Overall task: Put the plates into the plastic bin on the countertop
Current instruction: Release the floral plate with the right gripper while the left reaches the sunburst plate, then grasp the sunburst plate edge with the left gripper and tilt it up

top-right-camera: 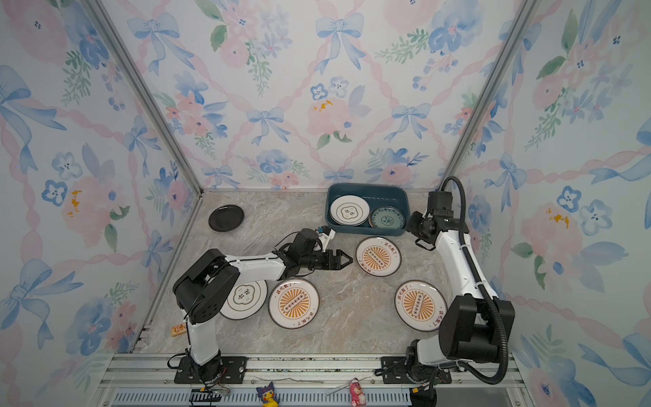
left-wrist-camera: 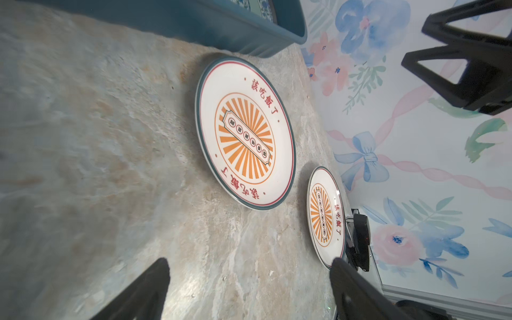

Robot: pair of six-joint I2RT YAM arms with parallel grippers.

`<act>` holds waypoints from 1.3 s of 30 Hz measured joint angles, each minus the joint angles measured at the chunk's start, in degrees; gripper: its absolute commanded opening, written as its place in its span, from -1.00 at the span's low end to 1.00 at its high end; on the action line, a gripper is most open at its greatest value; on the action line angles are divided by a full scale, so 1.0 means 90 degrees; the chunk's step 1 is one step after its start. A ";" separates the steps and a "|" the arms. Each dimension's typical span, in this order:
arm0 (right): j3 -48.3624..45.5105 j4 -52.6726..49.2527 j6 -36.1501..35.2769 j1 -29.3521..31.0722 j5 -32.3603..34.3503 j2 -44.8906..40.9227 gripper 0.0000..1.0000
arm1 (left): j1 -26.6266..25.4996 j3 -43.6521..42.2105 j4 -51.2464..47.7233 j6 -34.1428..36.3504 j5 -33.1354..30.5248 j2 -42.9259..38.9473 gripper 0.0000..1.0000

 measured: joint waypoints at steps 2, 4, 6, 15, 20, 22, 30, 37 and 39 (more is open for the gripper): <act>-0.0131 0.0000 -0.0002 0.0000 -0.0051 -0.0124 0.05 | -0.0073 0.0250 0.0019 -0.0053 0.0002 0.0318 0.73; -0.0199 0.0005 -0.0005 0.0000 -0.0104 -0.0233 0.05 | -0.0107 0.0466 0.0019 -0.0100 0.0000 0.0614 0.67; -0.0226 0.0005 -0.0007 0.0000 -0.0143 -0.0328 0.05 | -0.0121 0.0629 0.0017 -0.0148 0.0002 0.0860 0.62; -0.0313 0.0102 -0.0005 0.0000 -0.0291 -0.0510 0.05 | -0.0121 0.1440 0.0172 -0.0432 -0.0032 0.1717 0.22; -0.0364 0.0146 -0.0002 0.0000 -0.0345 -0.0512 0.05 | -0.0121 0.1817 0.0284 -0.0617 -0.0100 0.2069 -0.09; -0.0401 0.0172 -0.0002 0.0000 -0.0384 -0.0520 0.05 | -0.0121 0.1911 0.0328 -0.0690 -0.0146 0.2183 -0.14; -0.0566 0.0223 0.0000 0.0007 -0.0435 -0.0624 0.05 | -0.0119 0.2222 0.0452 -0.0860 -0.0219 0.2550 -0.74; -0.0636 0.0250 0.0000 0.0041 -0.0447 -0.0804 0.05 | -0.0121 0.2283 0.0658 -0.0964 -0.0182 0.2618 -0.94; -0.0665 0.0257 -0.0002 0.0041 -0.0466 -0.0828 0.06 | -0.0121 0.2283 0.0692 -0.0962 -0.0170 0.2618 -1.00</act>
